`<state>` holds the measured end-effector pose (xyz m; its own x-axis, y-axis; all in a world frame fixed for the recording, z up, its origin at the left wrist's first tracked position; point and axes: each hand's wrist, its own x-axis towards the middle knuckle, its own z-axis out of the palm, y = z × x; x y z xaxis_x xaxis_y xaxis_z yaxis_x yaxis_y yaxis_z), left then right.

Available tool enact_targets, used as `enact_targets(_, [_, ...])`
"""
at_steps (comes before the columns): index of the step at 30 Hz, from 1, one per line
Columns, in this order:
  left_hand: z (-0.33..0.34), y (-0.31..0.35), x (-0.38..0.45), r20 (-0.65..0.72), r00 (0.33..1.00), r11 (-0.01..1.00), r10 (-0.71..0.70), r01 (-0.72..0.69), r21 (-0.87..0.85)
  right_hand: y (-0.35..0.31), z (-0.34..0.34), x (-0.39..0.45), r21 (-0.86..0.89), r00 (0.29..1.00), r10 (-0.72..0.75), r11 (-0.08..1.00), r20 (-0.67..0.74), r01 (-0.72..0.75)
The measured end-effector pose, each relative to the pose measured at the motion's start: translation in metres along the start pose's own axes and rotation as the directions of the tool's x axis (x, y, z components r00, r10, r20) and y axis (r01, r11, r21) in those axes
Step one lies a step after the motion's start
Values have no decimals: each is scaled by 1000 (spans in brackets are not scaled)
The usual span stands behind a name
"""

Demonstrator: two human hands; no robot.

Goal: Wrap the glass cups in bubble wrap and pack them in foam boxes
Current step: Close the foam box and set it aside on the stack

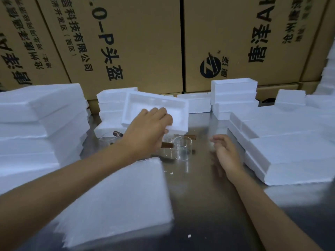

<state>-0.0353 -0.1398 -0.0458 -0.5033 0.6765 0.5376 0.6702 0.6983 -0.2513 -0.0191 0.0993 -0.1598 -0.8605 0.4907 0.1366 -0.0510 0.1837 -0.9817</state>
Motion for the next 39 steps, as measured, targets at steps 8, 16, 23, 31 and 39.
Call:
enact_targets(8, [9,133,-45,137,990,927,-36,85,-365,-8,-41,-75,-3,961,-164,986,-221,168])
enact_targets(16, [13,155,-53,38,992,879,-119,123,-460,-44,-36,-97,-321,819,-542,822,-189,471])
enact_targets(23, [15,48,-87,319,711,546,-627,693,-472,-60,9,-114,-269,870,-473,827,140,493])
enact_targets(31, [27,20,-99,571,641,469,-513,767,-438,-98,111,-63,-284,803,367,924,469,-256])
enact_targets(39, [28,24,-100,610,636,543,-473,756,-366,-89,112,-41,-576,918,280,815,283,-71])
